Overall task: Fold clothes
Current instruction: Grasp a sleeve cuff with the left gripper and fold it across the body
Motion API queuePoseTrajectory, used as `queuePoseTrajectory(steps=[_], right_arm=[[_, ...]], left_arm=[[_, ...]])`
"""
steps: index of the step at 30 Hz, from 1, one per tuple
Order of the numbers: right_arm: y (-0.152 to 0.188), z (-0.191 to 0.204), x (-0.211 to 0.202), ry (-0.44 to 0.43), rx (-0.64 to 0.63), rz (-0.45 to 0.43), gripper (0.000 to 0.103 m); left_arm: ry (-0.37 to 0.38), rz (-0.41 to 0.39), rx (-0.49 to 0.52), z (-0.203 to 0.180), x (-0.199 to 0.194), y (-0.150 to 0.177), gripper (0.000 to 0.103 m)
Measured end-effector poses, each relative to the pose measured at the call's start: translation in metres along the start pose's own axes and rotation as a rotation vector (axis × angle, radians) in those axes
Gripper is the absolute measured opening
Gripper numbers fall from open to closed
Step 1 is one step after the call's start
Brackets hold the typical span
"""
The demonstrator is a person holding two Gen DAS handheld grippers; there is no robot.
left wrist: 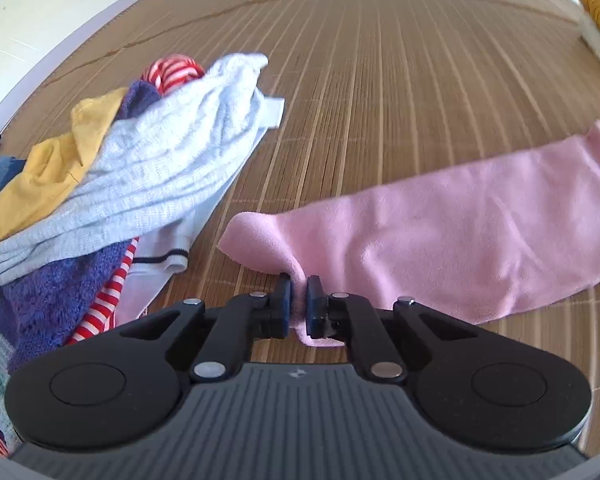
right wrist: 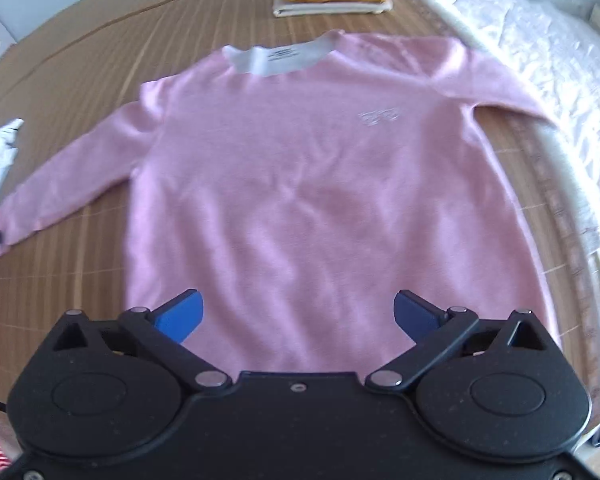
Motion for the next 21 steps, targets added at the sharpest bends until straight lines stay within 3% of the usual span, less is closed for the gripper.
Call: queuePoseTrajectory(steps=[4, 8, 13, 16, 21], right_arm=[[-0.004, -0.003, 0.006, 0.016, 0.003, -0.013, 0.102], [-0.009, 0.001, 0.004, -0.027, -0.064, -0.047, 0.102], [-0.025, -0.002, 0.008, -0.081, -0.165, -0.053, 0.102], [-0.037, -0.019, 0.008, -0.041, -0.194, -0.123, 0.102], [-0.050, -0.040, 0.014, -0.024, -0.271, -0.169, 0.102]], left_arm=[[0.031, -0.088, 0.086, -0.037, -0.031, -0.029, 0.009], [0.118, -0.141, 0.063, -0.089, -0.049, -0.054, 0.009], [0.215, -0.209, 0.062, -0.181, -0.055, -0.073, 0.009], [0.282, -0.206, 0.046, -0.241, -0.051, -0.082, 0.009], [0.347, -0.233, 0.158, -0.344, -0.051, -0.098, 0.009]])
Point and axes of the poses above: each gripper's, at about its wrist camera, not at the fingertips, and x roughly the way its jaws point, z to its left, y to its underside, the point moved 9 cm from there along x, roughly the way its jaws point, and after that the axes turned 14 degrees about y, right-handed, at the moved point
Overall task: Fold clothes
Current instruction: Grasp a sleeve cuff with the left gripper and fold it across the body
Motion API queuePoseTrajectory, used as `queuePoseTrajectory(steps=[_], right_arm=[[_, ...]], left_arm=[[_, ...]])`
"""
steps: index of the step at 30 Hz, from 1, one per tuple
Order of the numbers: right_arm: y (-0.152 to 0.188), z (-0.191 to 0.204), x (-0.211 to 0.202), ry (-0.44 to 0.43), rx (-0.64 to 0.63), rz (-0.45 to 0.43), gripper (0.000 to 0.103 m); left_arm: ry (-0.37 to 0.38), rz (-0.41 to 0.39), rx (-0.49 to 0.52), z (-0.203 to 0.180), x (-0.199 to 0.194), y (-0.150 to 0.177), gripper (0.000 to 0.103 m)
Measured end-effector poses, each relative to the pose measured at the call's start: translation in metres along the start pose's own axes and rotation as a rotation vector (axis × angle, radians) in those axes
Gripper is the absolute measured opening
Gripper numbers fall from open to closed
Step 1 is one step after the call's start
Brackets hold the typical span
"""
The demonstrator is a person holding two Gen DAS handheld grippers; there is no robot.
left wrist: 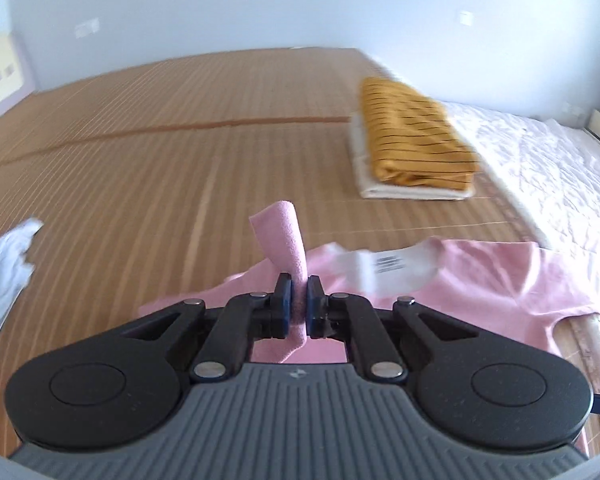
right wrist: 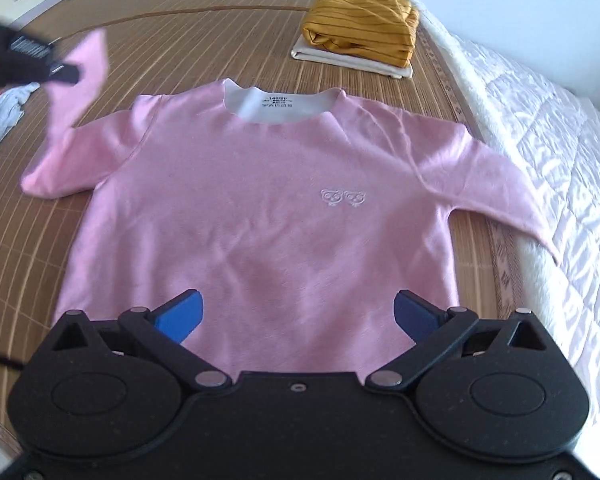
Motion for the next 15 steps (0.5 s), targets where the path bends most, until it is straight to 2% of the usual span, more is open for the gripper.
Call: queuePoseTrajectory(steps=[2, 5, 9, 15], right_arm=[[0.004, -0.012, 0.003, 0.010, -0.030, -0.019, 0.102], [0.015, -0.026, 0.011, -0.027, -0.024, -0.002, 0.102], [0.027, -0.045, 0.014, -0.071, 0.039, 0.005, 0.102], [0.044, -0.075, 0.022, -0.113, 0.153, 0.070, 0.102]], left_arm=[[0.038, 0.019, 0.013, -0.032, 0.019, -0.002, 0.009], [0.060, 0.038, 0.069, -0.075, 0.042, 0.000, 0.009], [0.082, 0.064, 0.120, -0.120, 0.071, 0.000, 0.009], [0.081, 0.090, 0.188, -0.164, 0.113, -0.004, 0.010]])
Point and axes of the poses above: each gripper's, at about its wrist camera, not at the fingertips, and x roughly the way its jaws point, z to its left, y to its underside, the point moved 9 cm from there along x, roughly the way its jaws point, and after that the axes turned 14 degrees about y, right-handed, at the moved point
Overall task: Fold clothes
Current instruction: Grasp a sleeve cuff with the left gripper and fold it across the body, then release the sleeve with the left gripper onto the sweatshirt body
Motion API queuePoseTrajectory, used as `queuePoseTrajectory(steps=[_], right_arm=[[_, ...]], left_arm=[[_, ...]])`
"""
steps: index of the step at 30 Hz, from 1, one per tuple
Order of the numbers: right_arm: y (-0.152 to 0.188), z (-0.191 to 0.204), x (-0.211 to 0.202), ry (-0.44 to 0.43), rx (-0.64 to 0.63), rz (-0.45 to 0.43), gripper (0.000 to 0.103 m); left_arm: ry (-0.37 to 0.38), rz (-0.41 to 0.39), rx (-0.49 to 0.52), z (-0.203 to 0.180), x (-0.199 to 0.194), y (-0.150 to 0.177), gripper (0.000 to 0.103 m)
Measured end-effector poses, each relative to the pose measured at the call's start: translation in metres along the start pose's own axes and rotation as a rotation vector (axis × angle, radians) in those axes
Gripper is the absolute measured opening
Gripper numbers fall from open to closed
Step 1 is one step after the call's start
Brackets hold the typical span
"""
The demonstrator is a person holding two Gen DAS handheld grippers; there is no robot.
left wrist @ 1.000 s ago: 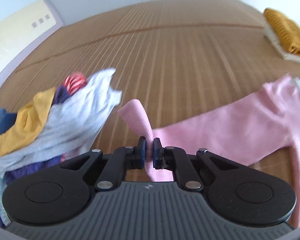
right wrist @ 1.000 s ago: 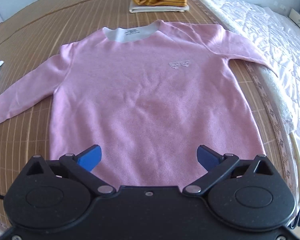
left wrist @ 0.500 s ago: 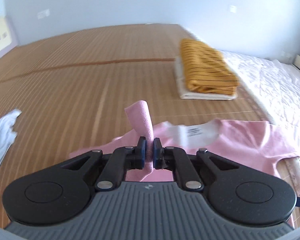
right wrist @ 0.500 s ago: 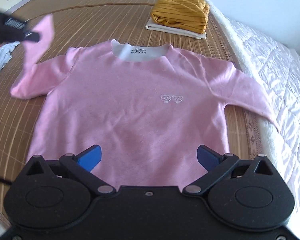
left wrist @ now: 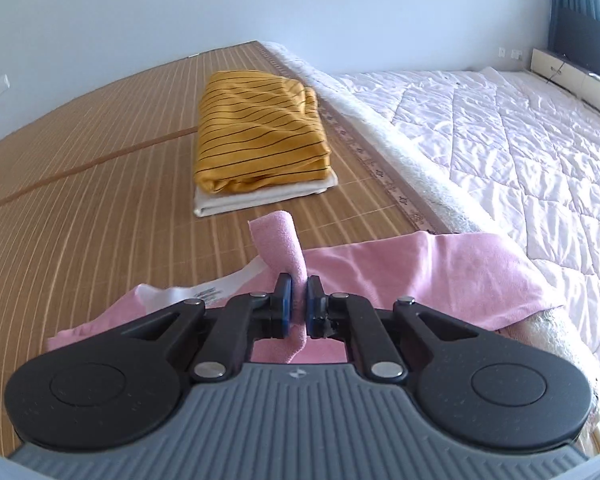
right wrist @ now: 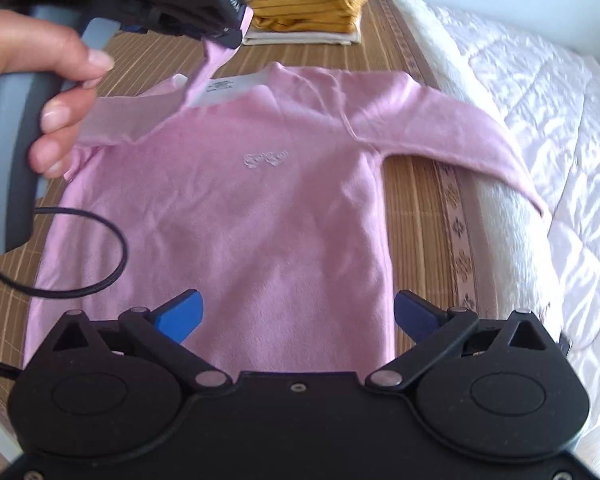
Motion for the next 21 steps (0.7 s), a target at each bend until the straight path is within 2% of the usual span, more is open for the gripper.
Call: queuePoseTrajectory(steps=[3, 6, 8, 9, 10, 12, 15, 18, 21], right_arm=[[0.005, -0.018, 0.001, -0.001, 0.065, 0.013, 0.102], [0.008, -0.031, 0.004, 0.006, 0.115, 0.031, 0.102], [0.009, -0.039, 0.005, 0.016, 0.136, 0.036, 0.102], [0.010, -0.042, 0.006, 0.023, 0.143, 0.037, 0.102], [0.011, -0.045, 0.006, 0.030, 0.149, 0.036, 0.102], [0.012, -0.048, 0.008, 0.030, 0.169, 0.037, 0.102], [0.011, -0.047, 0.009, 0.020, 0.170, 0.033, 0.102], [0.008, -0.045, 0.011, 0.042, 0.138, 0.022, 0.102], [0.003, -0.042, 0.014, 0.046, 0.126, 0.027, 0.102]], left_arm=[[0.013, 0.067, 0.001, -0.017, 0.031, 0.008, 0.010], [0.036, 0.093, 0.034, -0.033, 0.048, 0.015, 0.011], [0.084, 0.107, 0.058, -0.043, 0.050, 0.022, 0.018], [0.107, 0.113, 0.067, -0.048, 0.050, 0.026, 0.027], [0.129, 0.117, 0.079, -0.051, 0.048, 0.031, 0.044], [0.160, 0.109, 0.114, -0.053, 0.039, 0.036, 0.058], [0.196, 0.084, 0.194, -0.048, 0.016, 0.041, 0.058], [0.148, 0.083, 0.231, -0.022, -0.003, 0.049, 0.059], [0.064, 0.119, 0.169, 0.029, -0.008, 0.058, 0.062]])
Point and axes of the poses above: each gripper's, at about its wrist camera, not at the fingertips, and x roughly the way its jaws point, z to its left, y to its underside, the point moved 9 cm from there along x, roughly the way its jaws point, and after that the axes turned 14 degrees about y, right-handed, at the moved point
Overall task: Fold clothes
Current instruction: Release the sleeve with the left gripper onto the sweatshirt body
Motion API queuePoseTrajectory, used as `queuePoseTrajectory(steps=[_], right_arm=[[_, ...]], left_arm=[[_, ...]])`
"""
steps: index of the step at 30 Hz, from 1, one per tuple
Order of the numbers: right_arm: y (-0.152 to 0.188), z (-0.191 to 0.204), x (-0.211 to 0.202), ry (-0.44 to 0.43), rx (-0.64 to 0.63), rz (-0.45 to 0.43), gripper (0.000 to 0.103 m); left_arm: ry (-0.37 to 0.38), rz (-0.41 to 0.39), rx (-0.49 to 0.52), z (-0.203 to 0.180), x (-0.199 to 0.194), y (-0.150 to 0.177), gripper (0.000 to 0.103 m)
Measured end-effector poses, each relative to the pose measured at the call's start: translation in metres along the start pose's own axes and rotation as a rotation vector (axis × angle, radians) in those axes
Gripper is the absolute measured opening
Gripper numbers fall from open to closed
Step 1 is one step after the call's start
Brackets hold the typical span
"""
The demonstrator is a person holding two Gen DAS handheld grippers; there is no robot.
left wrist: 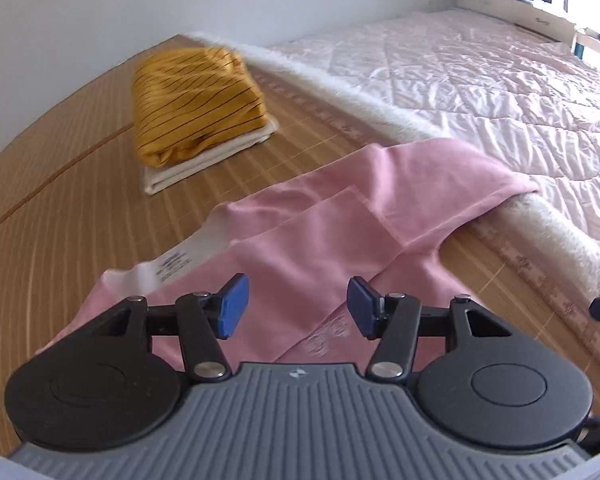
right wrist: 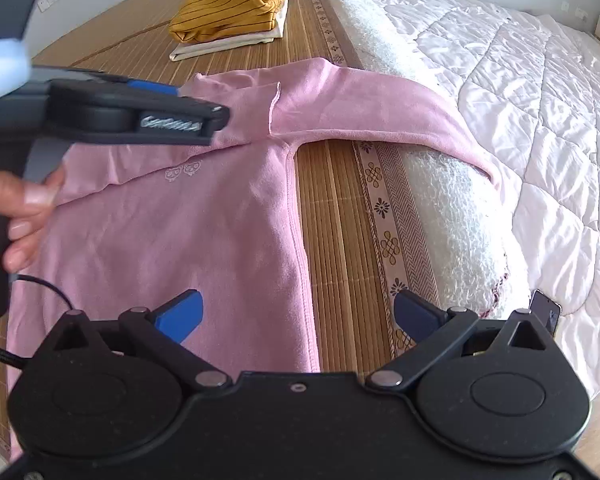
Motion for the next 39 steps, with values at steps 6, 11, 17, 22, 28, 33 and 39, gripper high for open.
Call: queuePoseTrajectory(steps=[6, 11, 17, 22, 28, 33, 39], right_arm=[[-0.022, 0.021, 0.003, -0.033, -0.040, -0.021, 0.102], [-0.048, 0.045, 0.005, -0.049, -0.099, -0.056, 0.102], [-0.086, 0.078, 0.018, -0.092, -0.145, -0.091, 0.102], [-0.104, 0.107, 0.031, -0.132, -0.196, -0.118, 0.102], [-0.123, 0.105, 0.046, -0.035, -0.221, -0.132, 0.097], [-0.146, 0.074, 0.063, -0.035, -0.112, -0.091, 0.080], [-0.158, 0.057, 0.102, -0.060, 0.052, 0.041, 0.056]], left_arm=[[-0.138, 0.065, -0.225, 0.105, -0.013, 0.042, 0.062], [-0.184, 0.138, -0.232, 0.141, -0.017, 0.078, 0.062], [-0.171, 0.106, -0.180, 0.151, -0.032, 0.099, 0.065], [-0.140, 0.079, -0.175, 0.160, -0.036, 0.107, 0.072], [-0.093, 0.067, -0.205, 0.154, -0.053, 0.103, 0.071], [-0.037, 0.049, -0.075, 0.117, -0.057, 0.098, 0.071], [-0.065, 0.095, 0.036, 0.098, -0.031, 0.103, 0.071]])
Point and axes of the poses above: each gripper's, at about its wrist camera, not at the fingertips, and x roughly the way its jaws point, z to its left, y to its underside, the point moved 9 cm from there along x, roughly the way its jaws point, and after that the axes turned 14 degrees about y, right-handed, at the moved point
